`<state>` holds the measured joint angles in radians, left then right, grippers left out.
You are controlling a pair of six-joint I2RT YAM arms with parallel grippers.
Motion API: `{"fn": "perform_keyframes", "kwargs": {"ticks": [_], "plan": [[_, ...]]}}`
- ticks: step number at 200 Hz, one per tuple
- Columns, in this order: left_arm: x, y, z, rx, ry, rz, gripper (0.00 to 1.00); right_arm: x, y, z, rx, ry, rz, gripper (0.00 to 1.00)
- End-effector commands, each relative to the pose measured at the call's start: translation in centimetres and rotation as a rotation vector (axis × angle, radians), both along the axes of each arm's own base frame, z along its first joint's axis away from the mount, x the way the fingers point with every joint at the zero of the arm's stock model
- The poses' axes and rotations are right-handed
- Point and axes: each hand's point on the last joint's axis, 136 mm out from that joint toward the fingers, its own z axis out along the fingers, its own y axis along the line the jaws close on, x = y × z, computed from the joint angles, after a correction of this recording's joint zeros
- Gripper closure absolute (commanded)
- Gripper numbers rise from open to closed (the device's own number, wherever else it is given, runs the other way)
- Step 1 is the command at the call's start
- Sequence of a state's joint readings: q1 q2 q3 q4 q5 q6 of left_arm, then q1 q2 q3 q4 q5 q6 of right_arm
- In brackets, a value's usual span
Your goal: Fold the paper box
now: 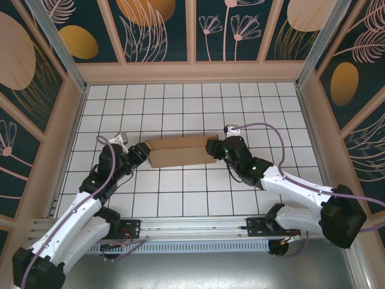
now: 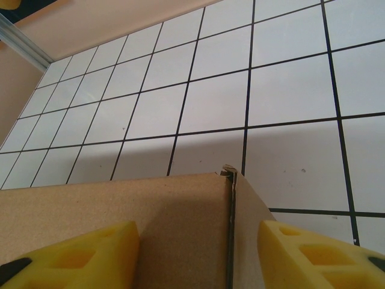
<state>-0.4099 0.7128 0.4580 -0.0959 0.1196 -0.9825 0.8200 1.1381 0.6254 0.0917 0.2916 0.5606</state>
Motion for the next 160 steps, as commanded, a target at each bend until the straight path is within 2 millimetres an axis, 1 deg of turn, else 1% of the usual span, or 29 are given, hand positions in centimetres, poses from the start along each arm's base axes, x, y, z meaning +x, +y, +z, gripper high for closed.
{"fn": "perform_keyframes", "kwargs": {"ticks": [1,23,31,41,46,50,59,64,82,100,115,137,160], "plan": [[-1.1,-0.5,-2.8,0.005,0.075,-0.044,0.75,-2.4,-1.8,-6.3,-0.163,0.163,0.018,0.47],[-1.3,0.0,-3.5,0.029,0.089,-0.024,0.82,-2.5,-1.9,-6.4,-0.167,0.164,0.016,0.48],[-1.3,0.4,-3.4,0.051,0.084,-0.013,0.84,-2.5,-2.0,-6.3,-0.167,0.162,0.016,0.49],[-1.1,0.9,-3.0,0.086,0.071,0.001,0.84,-2.4,-2.0,-6.2,-0.166,0.159,0.015,0.49],[-1.0,1.1,-2.5,0.102,0.060,0.007,0.81,-2.4,-2.0,-6.1,-0.167,0.156,0.014,0.49],[-0.9,1.3,-2.2,0.120,0.053,0.014,0.76,-2.4,-2.0,-6.1,-0.167,0.157,0.016,0.49],[-0.7,1.9,-1.3,0.159,0.035,0.029,0.62,-2.4,-2.1,-6.0,-0.170,0.155,0.014,0.49],[-0.6,2.1,-0.9,0.180,0.027,0.037,0.59,-2.4,-2.1,-6.0,-0.171,0.154,0.013,0.49],[-0.2,2.7,1.0,0.233,-0.009,0.051,0.54,-2.3,-2.1,-5.8,-0.170,0.150,0.013,0.49],[0.1,3.1,1.9,0.268,-0.026,0.059,0.51,-2.4,-2.1,-5.8,-0.169,0.148,0.014,0.49],[0.2,3.0,1.3,0.272,-0.012,0.055,0.50,-2.4,-2.1,-5.8,-0.169,0.151,0.014,0.49],[0.0,2.3,-0.5,0.223,0.019,0.035,0.49,-2.3,-2.1,-5.8,-0.167,0.149,0.013,0.49],[-0.6,1.3,-3.2,0.143,0.066,0.008,0.50,-2.4,-2.2,-5.9,-0.171,0.151,0.015,0.48]]}}
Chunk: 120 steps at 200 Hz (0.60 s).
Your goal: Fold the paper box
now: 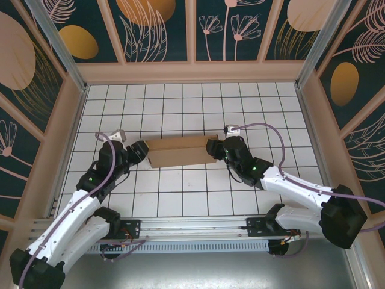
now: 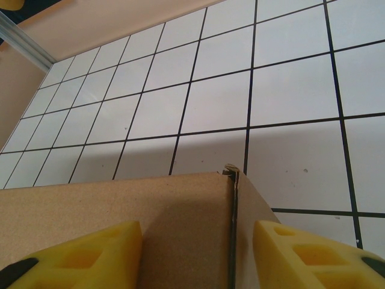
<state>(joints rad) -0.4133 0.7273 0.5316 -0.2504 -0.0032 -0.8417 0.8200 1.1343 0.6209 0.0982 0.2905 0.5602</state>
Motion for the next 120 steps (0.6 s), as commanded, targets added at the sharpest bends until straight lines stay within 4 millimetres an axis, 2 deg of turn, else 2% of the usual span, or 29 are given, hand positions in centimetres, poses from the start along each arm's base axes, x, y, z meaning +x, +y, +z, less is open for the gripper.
{"fn": "perform_keyframes", "kwargs": {"ticks": [1,32,48,102,120], "plan": [[-0.8,-0.9,-3.0,-0.062,0.063,-0.025,0.50,-2.4,-2.2,-6.0,-0.176,0.155,0.014,0.48],[-1.8,-0.8,-6.4,-0.102,0.132,-0.006,0.55,-2.5,-2.2,-6.4,-0.184,0.166,0.018,0.48],[-2.3,-0.6,-7.5,-0.102,0.156,0.005,0.60,-2.5,-2.3,-6.5,-0.186,0.167,0.017,0.48],[-2.9,0.0,-8.5,-0.075,0.172,0.015,0.78,-2.4,-1.9,-5.8,-0.159,0.158,0.034,0.48],[-2.9,0.1,-8.6,-0.056,0.174,0.012,0.80,-2.3,-1.7,-5.1,-0.134,0.149,0.050,0.46]]}}
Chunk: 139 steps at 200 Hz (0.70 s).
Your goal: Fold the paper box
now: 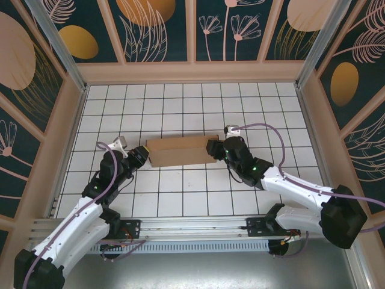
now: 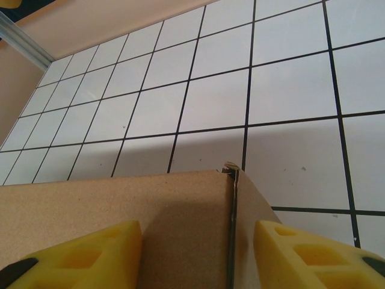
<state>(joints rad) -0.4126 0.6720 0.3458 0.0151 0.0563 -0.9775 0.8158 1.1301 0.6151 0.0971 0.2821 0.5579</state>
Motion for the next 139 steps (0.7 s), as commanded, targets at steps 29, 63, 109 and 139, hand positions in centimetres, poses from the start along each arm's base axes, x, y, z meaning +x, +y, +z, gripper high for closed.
{"fn": "perform_keyframes", "kwargs": {"ticks": [29,63,109,139], "plan": [[-2.5,1.5,-6.4,0.192,0.219,-0.025,0.82,-2.0,-1.0,-2.7,-0.078,0.098,0.084,0.42],[-2.1,1.5,-5.8,0.232,0.209,-0.037,0.83,-1.3,-1.2,0.0,0.001,0.048,0.112,0.36],[-2.0,1.6,-5.3,0.253,0.197,-0.042,0.83,-0.5,-2.6,3.0,0.121,0.013,0.117,0.31],[-1.9,1.6,-5.0,0.251,0.193,-0.042,0.83,-0.6,-2.5,2.3,0.114,0.038,0.138,0.34]]}}
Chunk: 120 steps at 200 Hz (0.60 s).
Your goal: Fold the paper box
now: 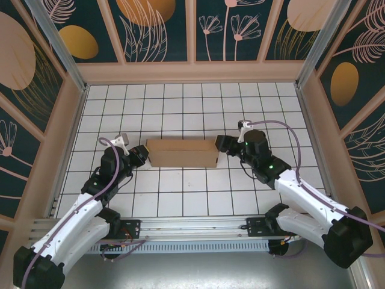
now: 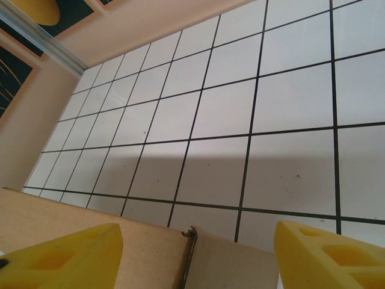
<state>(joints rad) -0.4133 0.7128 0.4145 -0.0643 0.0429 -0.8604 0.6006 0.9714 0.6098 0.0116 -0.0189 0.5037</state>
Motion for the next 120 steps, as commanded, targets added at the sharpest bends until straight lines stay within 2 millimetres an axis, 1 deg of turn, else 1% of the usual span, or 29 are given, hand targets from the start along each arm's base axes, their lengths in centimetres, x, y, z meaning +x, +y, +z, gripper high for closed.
{"fn": "perform_keyframes", "kwargs": {"ticks": [1,29,49,74,97,111,120], "plan": [[-2.2,1.5,-5.4,0.135,0.194,0.006,0.83,-0.8,0.7,-0.7,0.006,0.026,0.062,0.34],[-2.2,1.5,-5.3,0.136,0.192,0.006,0.83,-1.5,0.9,-2.7,0.024,0.072,0.076,0.41],[-2.2,1.5,-5.3,0.134,0.194,0.006,0.83,-2.0,0.6,-4.0,0.029,0.095,0.062,0.49],[-2.2,1.4,-5.4,0.133,0.193,0.004,0.83,-2.5,0.0,-6.5,0.000,0.137,0.049,0.55],[-2.4,1.4,-6.0,0.126,0.205,0.000,0.84,-3.0,-0.3,-8.8,-0.043,0.197,0.046,0.62],[-2.6,1.2,-6.3,0.116,0.213,-0.006,0.84,-3.4,-0.2,-9.5,-0.059,0.210,0.054,0.67],[-2.7,1.1,-6.6,0.109,0.219,-0.011,0.85,-3.8,0.0,-9.8,-0.068,0.208,0.064,0.69]]}}
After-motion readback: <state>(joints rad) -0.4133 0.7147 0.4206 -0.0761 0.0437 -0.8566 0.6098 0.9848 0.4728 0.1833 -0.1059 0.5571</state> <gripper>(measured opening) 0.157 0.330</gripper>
